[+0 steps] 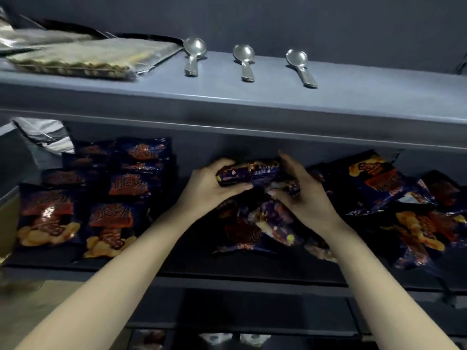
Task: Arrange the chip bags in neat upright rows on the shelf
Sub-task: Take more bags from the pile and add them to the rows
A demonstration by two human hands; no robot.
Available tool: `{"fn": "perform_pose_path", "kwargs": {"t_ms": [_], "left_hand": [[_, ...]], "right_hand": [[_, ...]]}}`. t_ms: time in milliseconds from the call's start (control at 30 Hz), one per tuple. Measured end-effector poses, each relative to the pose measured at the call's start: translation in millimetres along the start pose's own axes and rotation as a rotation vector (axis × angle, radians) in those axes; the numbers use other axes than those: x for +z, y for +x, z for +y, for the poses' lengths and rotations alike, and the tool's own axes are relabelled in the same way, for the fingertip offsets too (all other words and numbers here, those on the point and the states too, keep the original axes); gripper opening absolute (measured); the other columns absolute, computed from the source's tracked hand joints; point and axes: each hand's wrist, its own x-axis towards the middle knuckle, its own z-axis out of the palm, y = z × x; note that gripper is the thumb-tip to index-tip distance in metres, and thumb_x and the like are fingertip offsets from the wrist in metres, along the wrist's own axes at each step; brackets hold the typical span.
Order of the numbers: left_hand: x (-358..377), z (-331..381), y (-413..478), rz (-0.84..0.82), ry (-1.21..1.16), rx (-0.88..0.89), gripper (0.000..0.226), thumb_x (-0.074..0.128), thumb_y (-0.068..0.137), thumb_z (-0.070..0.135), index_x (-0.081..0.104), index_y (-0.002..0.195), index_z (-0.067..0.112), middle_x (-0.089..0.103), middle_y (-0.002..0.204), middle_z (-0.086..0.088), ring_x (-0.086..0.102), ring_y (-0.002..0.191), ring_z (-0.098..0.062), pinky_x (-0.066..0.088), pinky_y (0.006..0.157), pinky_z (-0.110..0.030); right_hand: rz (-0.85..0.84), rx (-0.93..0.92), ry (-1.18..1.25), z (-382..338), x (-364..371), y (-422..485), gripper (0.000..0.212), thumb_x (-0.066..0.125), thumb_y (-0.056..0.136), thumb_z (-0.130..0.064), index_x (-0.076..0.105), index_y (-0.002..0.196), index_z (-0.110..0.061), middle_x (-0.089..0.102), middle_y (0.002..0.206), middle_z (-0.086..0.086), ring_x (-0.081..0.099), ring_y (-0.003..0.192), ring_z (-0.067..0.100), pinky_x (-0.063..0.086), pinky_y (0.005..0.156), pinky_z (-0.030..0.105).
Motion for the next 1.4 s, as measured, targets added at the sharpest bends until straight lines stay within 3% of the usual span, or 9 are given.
{"fn": "perform_pose_path", "kwargs": {"t_ms": [167,267,433,567,800,967,1100,1200,1400], "left_hand": [[-29.5,-19.0,-1.5,0.115,-0.398,-0.401,0.035,0.065,0.068,0.059,0.059,0.09,0.033,0.068,0.091,0.01,0.067,0.073,0.002,0.054,0.06,-0.02],[-46.9,-34.1,-13.2,0.07,-0.643,-0.641,0.055,0.063,0.065,0.067,0.063,0.098,0.023,0.074,0.084,-0.006,0.072,0.074,-0.021,0.056,0.053,-0.029],[-71.9,-50.6,-20.7,-0.087,-0.657,-0.751,0.074,0.056,0.054,0.08,0.064,0.1,0.023,0.073,0.087,-0.013,0.071,0.079,-0.033,0.056,0.053,-0.033],[-81.3,-54.9,-17.6,-0.145,-0.736,-0.788,0.075,0.051,0.055,0.081,0.066,0.1,0.023,0.073,0.092,-0.014,0.07,0.082,-0.033,0.056,0.053,-0.032],[-82.5,-56.3,-27.5,-0.375,-0.558,-0.898,0.083,0.056,0.052,0.078,0.062,0.106,0.014,0.073,0.09,-0.017,0.071,0.078,-0.033,0.056,0.054,-0.031],[-89.3,-54.4,-27.5,-0.571,-0.429,-0.944,0.086,0.057,0.054,0.078,0.061,0.109,0.012,0.072,0.091,-0.018,0.071,0.075,-0.033,0.055,0.054,-0.031],[-93.0,-55.0,-24.0,-0.632,-0.402,-0.915,0.083,0.053,0.058,0.08,0.063,0.107,0.013,0.072,0.092,-0.017,0.071,0.078,-0.033,0.055,0.055,-0.03],[-96.8,-55.3,-20.1,-0.495,-0.435,-0.884,0.071,0.045,0.066,0.08,0.058,0.11,0.025,0.073,0.094,-0.012,0.071,0.081,-0.033,0.055,0.056,-0.03],[-84.4,-57.7,-21.2,0.177,-0.169,-0.506,0.036,0.043,0.091,0.055,0.052,0.114,0.029,0.069,0.103,0.004,0.07,0.076,-0.016,0.052,0.061,-0.025]], "right_hand": [[0.004,0.064,-0.014,-4.4,22.3,13.5,0.066,0.065,0.086,-0.028,0.032,0.143,-0.025,0.042,0.138,-0.003,0.045,0.107,-0.012,0.041,0.089,0.008],[0.004,0.111,-0.03,-2.8,37.1,13.7,0.066,0.064,0.087,-0.031,0.032,0.144,-0.023,0.041,0.141,0.002,0.048,0.123,0.015,0.042,0.094,0.023],[0.005,0.216,0.033,-11.8,55.5,28.9,0.068,0.06,0.088,-0.039,0.029,0.146,-0.023,0.036,0.146,0.003,0.037,0.132,0.015,0.033,0.101,0.025],[0.004,0.323,0.359,-23.4,70.0,38.6,0.066,0.061,0.088,-0.036,0.031,0.145,-0.022,0.044,0.139,-0.007,0.05,0.107,-0.016,0.041,0.087,0.006],[0.049,0.372,0.361,-27.9,84.4,44.9,0.083,0.068,0.08,-0.043,0.022,0.148,-0.026,0.039,0.146,-0.004,0.043,0.128,0.011,0.038,0.096,0.019],[-0.46,0.376,0.303,-30.5,74.5,45.8,0.077,0.068,0.062,-0.059,0.044,0.133,-0.04,0.056,0.105,-0.031,0.055,0.09,-0.014,0.038,0.071,0.0],[-0.557,0.323,0.41,-24.5,86.4,40.5,0.048,0.079,0.071,-0.029,0.053,0.109,-0.044,0.066,0.103,-0.026,0.061,0.1,-0.007,0.047,0.081,0.007],[-0.478,0.323,0.445,-19.2,86.5,44.0,0.043,0.08,0.072,-0.022,0.057,0.104,-0.039,0.068,0.1,-0.021,0.063,0.096,-0.006,0.049,0.079,0.008],[0.006,0.433,0.499,-9.2,79.7,63.8,0.044,0.079,0.073,-0.018,0.055,0.109,-0.021,0.067,0.105,-0.001,0.065,0.093,0.009,0.052,0.076,0.023]]}}
